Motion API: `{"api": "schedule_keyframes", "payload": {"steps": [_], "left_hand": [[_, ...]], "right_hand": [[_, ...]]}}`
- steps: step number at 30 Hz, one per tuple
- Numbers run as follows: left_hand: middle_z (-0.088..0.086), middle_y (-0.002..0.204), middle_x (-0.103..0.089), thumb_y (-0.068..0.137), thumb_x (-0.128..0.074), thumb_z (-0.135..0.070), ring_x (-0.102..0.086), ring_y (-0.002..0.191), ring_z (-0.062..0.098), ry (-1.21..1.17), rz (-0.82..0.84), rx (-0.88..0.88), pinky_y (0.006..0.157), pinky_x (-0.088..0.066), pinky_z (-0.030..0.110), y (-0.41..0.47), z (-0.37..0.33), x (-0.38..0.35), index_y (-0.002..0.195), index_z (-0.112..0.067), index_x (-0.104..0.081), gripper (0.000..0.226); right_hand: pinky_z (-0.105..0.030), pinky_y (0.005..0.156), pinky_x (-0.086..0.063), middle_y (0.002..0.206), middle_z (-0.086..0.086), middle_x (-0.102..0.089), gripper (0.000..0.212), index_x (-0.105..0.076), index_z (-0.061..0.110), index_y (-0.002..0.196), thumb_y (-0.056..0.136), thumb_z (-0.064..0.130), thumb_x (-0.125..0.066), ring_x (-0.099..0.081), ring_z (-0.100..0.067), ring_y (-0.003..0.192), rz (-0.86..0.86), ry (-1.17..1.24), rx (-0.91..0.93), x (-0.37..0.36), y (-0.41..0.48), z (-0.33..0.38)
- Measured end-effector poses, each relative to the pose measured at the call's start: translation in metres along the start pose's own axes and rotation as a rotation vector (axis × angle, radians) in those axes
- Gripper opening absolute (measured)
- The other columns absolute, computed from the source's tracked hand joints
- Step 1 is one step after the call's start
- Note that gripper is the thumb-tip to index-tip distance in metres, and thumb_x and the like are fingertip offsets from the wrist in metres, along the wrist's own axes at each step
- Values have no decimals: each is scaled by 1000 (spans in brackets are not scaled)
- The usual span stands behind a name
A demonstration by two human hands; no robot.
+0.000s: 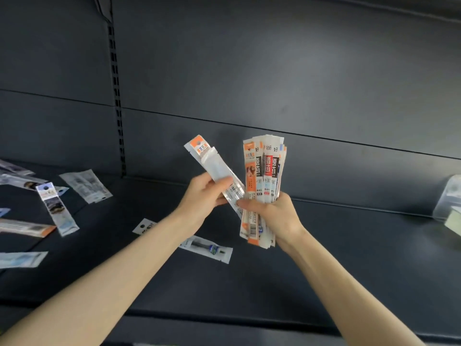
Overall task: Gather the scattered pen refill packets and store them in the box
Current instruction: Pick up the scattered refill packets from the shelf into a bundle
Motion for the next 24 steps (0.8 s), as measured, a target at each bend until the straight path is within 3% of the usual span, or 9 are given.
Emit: {"api": "schedule_keyframes", "payload": {"steps": [3,6,10,16,20,24], "left_hand": [[7,99,-72,93,-56,-17,-71,91,16,97,-54,-86,79,-58,33,6,-12,-1,102,-10,-65,15],[3,93,-73,90,-60,-19,-71,85,14,216,-70,-142,75,-58,31,15,-19,2,96,-17,-67,10],[-3,87,-72,87,-64,-19,-70,78,5,211,-55,-171,67,-55,16,24,-21,0,90,-23,-68,6],[-12,88,-74,84,-67,-15,-71,84,6,85,-3,-145,65,-55,18,21,-2,-12,95,-25,-67,15],[-12,91,-75,82,-66,-20,-71,89,6,-1,45,-94,69,-56,19,21,8,-15,96,-26,-67,15],[-5,96,-75,80,-65,-21,-71,94,12,-59,162,0,75,-57,24,19,19,-27,99,-19,-68,20]], "right_hand": [[-38,81,-57,96,1,-75,24,-69,21,96,76,8,-76,-72,-18,88,81,6,-16,2,6,0],[-46,86,-55,99,-5,-74,24,-67,14,100,79,4,-73,-71,-23,93,90,79,-21,8,15,0],[-45,82,-57,94,-8,-76,24,-62,10,102,82,-1,-66,-73,-27,89,106,264,-51,11,20,-11],[-43,85,-57,102,-8,-75,29,-68,12,102,77,-3,-70,-72,-26,95,160,238,-32,-1,18,-21],[-53,90,-53,104,-8,-75,36,-68,10,105,73,-5,-73,-71,-27,95,85,231,-41,3,22,-25],[-53,88,-54,104,-6,-75,37,-68,12,106,74,-5,-73,-72,-26,95,-23,280,-33,17,23,-25]]}}
Point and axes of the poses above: each hand's wrist, its own y-axis towards the middle knuckle, its own x-axis out of the back of the hand, z = x × y, the point moved 10 cm from there along y, towards the middle knuckle
